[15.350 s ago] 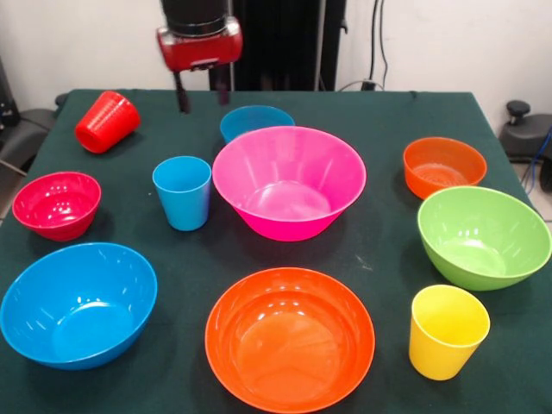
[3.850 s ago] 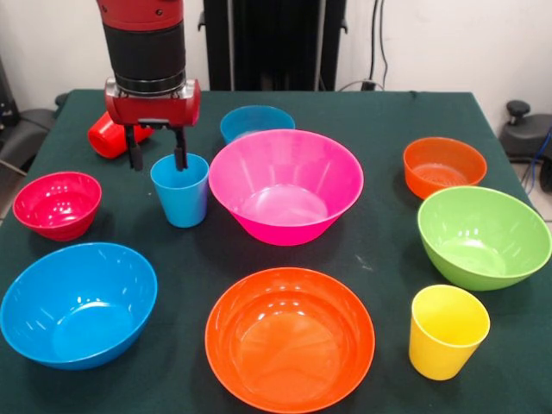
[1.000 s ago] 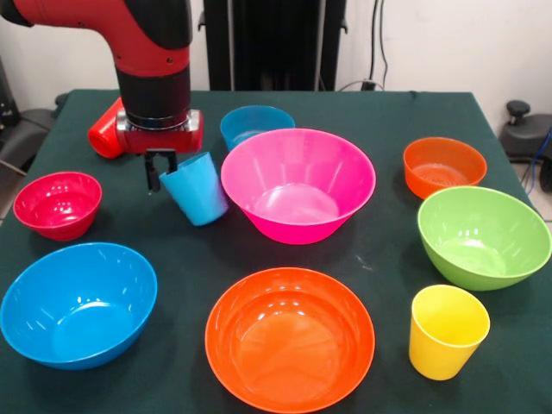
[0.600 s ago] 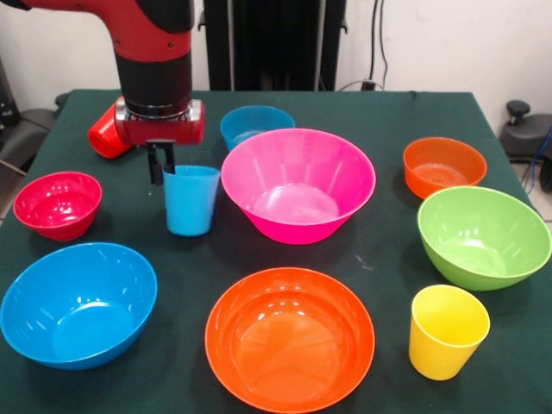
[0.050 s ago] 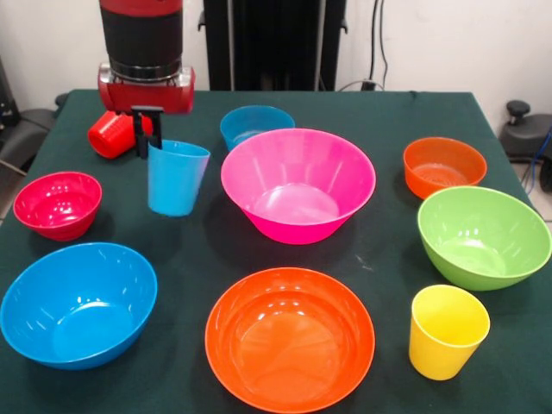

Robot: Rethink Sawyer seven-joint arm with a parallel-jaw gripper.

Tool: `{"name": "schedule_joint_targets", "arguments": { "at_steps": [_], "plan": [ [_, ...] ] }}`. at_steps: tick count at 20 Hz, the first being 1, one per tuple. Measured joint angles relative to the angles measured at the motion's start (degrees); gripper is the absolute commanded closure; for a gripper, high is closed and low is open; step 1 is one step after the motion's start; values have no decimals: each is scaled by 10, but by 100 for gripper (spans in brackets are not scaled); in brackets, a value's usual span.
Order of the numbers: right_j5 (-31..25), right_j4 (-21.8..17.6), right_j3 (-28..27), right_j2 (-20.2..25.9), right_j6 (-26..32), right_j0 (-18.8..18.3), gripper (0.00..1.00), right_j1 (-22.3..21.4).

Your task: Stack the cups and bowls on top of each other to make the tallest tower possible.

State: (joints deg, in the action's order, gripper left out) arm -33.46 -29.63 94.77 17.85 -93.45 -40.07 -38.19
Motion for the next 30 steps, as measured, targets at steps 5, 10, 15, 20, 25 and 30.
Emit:
{"name": "schedule_joint_targets", "arguments": {
  "at_steps": [5,10,15,20,25,30],
  "plan": [
    [-19,16,1,1,0,0,100,-21],
    [-53,40,10,1,0,3,100,-46],
    [-108,76,32,1,0,15,100,-86],
    [-145,112,52,1,0,40,100,-125],
    [-130,126,56,1,0,70,100,-128],
    [-90,129,58,1,0,97,100,-114]
  ]
}}
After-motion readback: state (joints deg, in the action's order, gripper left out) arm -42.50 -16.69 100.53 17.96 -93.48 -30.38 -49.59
